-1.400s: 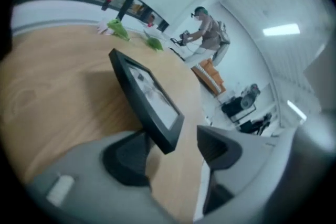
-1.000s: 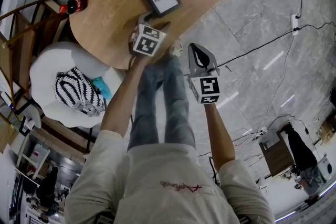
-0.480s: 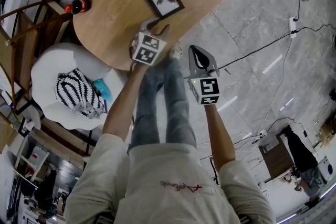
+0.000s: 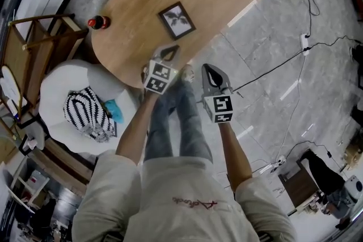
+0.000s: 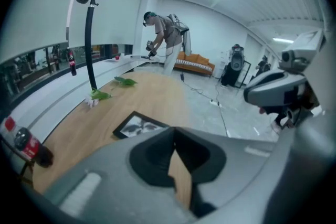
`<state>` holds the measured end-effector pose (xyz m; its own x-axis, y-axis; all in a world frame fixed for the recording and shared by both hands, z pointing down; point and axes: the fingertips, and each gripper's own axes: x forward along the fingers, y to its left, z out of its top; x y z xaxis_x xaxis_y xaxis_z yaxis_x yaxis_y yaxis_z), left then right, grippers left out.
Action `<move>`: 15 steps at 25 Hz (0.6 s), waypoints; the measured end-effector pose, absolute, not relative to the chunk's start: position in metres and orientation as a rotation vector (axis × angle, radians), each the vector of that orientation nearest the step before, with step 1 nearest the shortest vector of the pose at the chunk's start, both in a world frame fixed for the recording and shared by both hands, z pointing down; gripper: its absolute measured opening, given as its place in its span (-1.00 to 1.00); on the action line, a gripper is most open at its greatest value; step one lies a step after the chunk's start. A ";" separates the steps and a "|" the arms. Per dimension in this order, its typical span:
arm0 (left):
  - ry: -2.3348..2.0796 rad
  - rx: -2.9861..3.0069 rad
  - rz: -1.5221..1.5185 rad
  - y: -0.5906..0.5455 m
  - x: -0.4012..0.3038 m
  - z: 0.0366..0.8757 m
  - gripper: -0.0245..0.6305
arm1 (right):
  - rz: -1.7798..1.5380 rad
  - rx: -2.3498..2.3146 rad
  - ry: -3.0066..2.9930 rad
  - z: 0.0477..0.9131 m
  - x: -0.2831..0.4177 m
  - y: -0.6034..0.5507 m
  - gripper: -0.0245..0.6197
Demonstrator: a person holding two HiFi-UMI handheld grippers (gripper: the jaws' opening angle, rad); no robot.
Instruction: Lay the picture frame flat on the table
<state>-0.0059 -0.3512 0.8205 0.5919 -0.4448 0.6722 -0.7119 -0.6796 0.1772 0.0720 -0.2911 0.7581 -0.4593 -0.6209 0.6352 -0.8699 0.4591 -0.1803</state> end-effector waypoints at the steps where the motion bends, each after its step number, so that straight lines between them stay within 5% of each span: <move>1: -0.927 2.404 0.834 -0.349 -0.005 0.808 -0.92 | 0.675 1.247 -2.227 0.750 0.072 -0.289 -0.91; 15: -1.026 2.558 0.657 -0.336 -0.014 0.621 -0.92 | 0.581 1.381 -2.299 0.617 0.069 -0.297 -0.91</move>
